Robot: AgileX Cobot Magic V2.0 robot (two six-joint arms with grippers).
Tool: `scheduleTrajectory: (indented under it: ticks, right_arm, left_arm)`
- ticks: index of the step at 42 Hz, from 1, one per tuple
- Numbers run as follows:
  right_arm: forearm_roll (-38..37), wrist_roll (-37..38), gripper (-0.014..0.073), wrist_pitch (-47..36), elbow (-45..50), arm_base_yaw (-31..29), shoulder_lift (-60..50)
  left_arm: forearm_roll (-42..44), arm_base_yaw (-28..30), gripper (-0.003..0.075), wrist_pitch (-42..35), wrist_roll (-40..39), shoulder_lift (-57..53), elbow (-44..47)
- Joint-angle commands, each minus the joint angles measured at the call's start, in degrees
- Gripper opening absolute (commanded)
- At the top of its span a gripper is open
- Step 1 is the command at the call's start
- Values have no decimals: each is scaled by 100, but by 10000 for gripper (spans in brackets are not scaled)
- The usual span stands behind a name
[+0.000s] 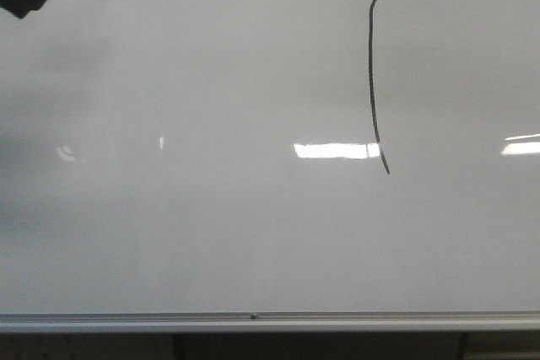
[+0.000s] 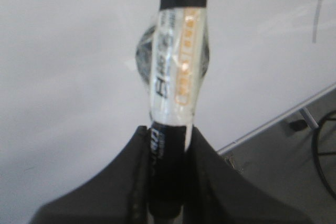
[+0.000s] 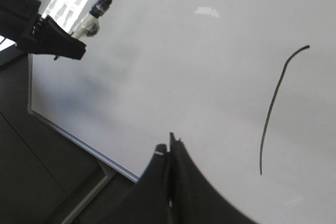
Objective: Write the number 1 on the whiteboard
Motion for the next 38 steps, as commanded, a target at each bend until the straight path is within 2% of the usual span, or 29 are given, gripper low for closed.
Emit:
scheduleTrajectory:
  ticks: [1, 8, 11, 18, 29, 38]
  right_arm:
    - [162, -18, -60, -348, 164, -31, -209]
    - [162, -18, -60, -268, 425, -31, -338]
    - [162, -18, -60, -251, 438, -31, -338]
    - [162, -18, -60, -263, 438, -31, -338]
    - [162, -18, -60, -257, 438, -31, -338]
    - [162, -18, -60, -214, 438, -31, -338]
  left_arm:
    - [-188, 414, -20, -484, -84, -153, 29]
    - [-188, 1079, -20, -1351, -197, -153, 524]
    - [-199, 1158, -20, -1732, -207, -135, 702]
    - [-208, 1094, -20, -2231, -207, 59, 765]
    - [-226, 686, -20, -2591, -189, 798, 755]
    - [-226, 616, -20, -2881, -189, 1228, 755]
